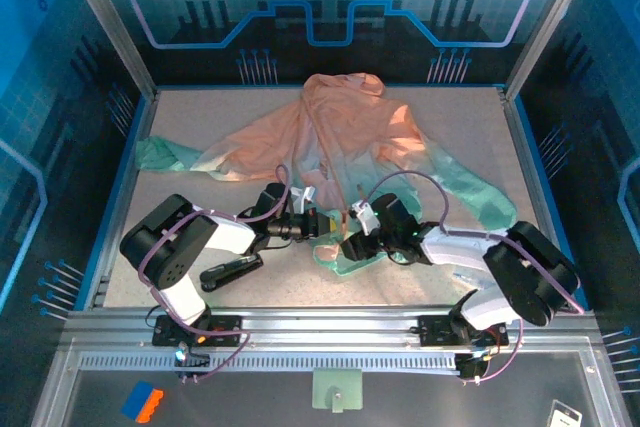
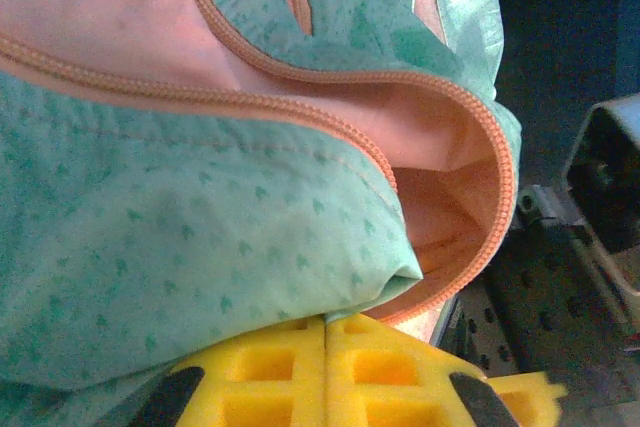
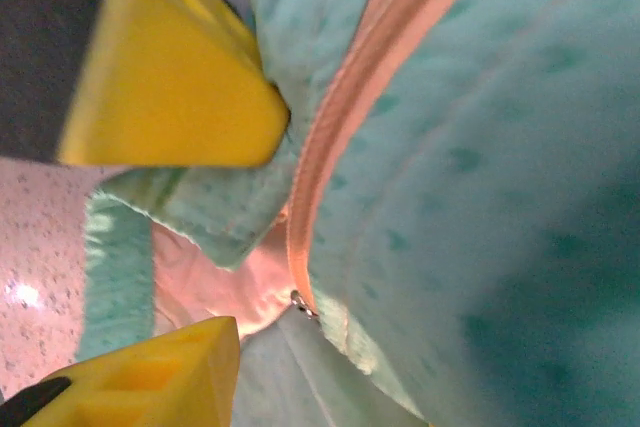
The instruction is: Zip up the jacket
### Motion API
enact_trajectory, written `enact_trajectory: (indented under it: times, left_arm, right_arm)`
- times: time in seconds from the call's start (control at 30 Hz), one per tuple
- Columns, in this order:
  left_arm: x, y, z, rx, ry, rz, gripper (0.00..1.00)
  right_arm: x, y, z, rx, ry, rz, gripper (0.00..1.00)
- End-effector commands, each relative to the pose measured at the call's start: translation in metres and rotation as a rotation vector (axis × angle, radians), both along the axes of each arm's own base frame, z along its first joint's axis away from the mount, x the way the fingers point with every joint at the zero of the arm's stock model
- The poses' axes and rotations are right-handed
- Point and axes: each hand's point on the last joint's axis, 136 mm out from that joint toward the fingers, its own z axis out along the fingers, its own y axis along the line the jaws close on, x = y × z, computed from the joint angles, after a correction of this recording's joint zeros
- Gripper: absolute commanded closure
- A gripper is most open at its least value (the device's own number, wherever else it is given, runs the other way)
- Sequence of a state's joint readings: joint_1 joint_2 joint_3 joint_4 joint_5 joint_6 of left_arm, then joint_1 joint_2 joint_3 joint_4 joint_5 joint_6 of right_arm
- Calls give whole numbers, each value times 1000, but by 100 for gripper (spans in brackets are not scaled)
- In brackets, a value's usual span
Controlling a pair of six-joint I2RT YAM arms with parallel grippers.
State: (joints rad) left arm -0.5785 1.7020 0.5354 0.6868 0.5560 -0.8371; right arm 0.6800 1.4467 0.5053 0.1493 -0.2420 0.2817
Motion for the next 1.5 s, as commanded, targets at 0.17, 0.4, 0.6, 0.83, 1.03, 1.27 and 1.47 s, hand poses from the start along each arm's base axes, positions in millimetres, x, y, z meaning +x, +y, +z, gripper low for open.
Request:
enact_trajectory:
  times: [0.17, 0.4, 0.6, 0.83, 1.03, 1.27, 1.47]
  left_arm:
    - [-1, 5, 11, -15, -27, -19, 100]
    - [-2, 14, 43, -25, -114, -59, 100]
    - [-11, 20, 98, -68, -307, -127, 100]
    - [-30, 25, 151, -154, -599, -175, 100]
    - [-37, 26, 169, -176, -680, -198, 100]
    - [-42, 21, 179, -185, -759, -209, 100]
    - [-48, 17, 186, -203, -828, -208, 100]
  right_arm:
    - [2, 7, 15, 6, -29, 23, 84]
    - [2, 3, 69, 102, -124, 11, 100]
    - [0, 1, 116, 226, -153, 58, 100]
    - [-12, 8, 156, 354, -201, 233, 100]
    - [-20, 10, 173, 399, -188, 335, 100]
    - [-28, 13, 185, 449, -173, 390, 100]
    - [-25, 11, 184, 457, -150, 375, 100]
